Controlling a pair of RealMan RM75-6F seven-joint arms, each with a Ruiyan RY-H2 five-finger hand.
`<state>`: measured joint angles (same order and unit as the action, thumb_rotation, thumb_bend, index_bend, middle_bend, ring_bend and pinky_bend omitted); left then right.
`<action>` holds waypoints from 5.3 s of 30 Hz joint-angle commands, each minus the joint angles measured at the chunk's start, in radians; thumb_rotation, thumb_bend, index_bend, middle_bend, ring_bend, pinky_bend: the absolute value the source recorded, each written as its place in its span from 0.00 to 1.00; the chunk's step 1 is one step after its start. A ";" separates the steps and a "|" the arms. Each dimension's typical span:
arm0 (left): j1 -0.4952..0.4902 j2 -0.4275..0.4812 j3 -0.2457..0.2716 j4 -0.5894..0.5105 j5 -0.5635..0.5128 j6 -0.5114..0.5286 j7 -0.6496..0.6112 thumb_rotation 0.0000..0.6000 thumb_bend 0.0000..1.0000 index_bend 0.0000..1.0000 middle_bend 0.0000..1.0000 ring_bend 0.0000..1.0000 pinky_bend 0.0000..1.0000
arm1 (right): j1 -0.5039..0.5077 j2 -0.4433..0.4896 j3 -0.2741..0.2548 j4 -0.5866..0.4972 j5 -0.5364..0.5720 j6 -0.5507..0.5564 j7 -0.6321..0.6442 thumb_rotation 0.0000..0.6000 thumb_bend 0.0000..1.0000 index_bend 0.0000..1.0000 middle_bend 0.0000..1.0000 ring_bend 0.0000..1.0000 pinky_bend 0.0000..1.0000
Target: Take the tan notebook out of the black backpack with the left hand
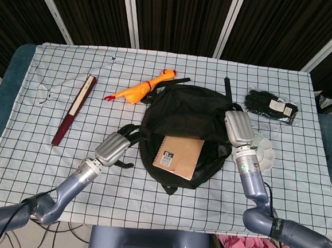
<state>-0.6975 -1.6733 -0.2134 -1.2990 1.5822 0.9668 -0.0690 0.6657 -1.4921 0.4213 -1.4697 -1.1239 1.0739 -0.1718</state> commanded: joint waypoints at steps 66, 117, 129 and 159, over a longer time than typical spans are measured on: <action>-0.279 -0.433 0.087 0.671 0.000 0.055 -0.244 1.00 0.45 0.56 0.59 0.34 0.31 | -0.006 0.038 -0.066 0.001 0.010 0.078 0.029 1.00 0.53 0.62 0.52 0.41 0.21; -0.211 -0.096 0.121 0.237 -0.038 0.042 -0.243 1.00 0.19 0.58 0.62 0.39 0.38 | -0.008 0.040 -0.080 0.007 0.059 0.087 -0.043 1.00 0.54 0.62 0.52 0.41 0.21; -0.206 -0.076 0.093 0.210 -0.062 0.055 -0.205 1.00 0.51 0.71 0.75 0.51 0.52 | -0.013 0.039 -0.085 0.011 0.065 0.080 -0.038 1.00 0.54 0.62 0.52 0.41 0.21; -0.128 0.532 -0.153 -0.398 -0.194 0.164 -0.160 1.00 0.51 0.71 0.75 0.52 0.53 | -0.025 0.054 -0.086 -0.034 0.063 0.104 -0.054 1.00 0.54 0.62 0.52 0.41 0.21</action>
<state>-0.8447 -1.1786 -0.3426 -1.6729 1.4125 1.1179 -0.2556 0.6436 -1.4407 0.3377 -1.4982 -1.0575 1.1746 -0.2262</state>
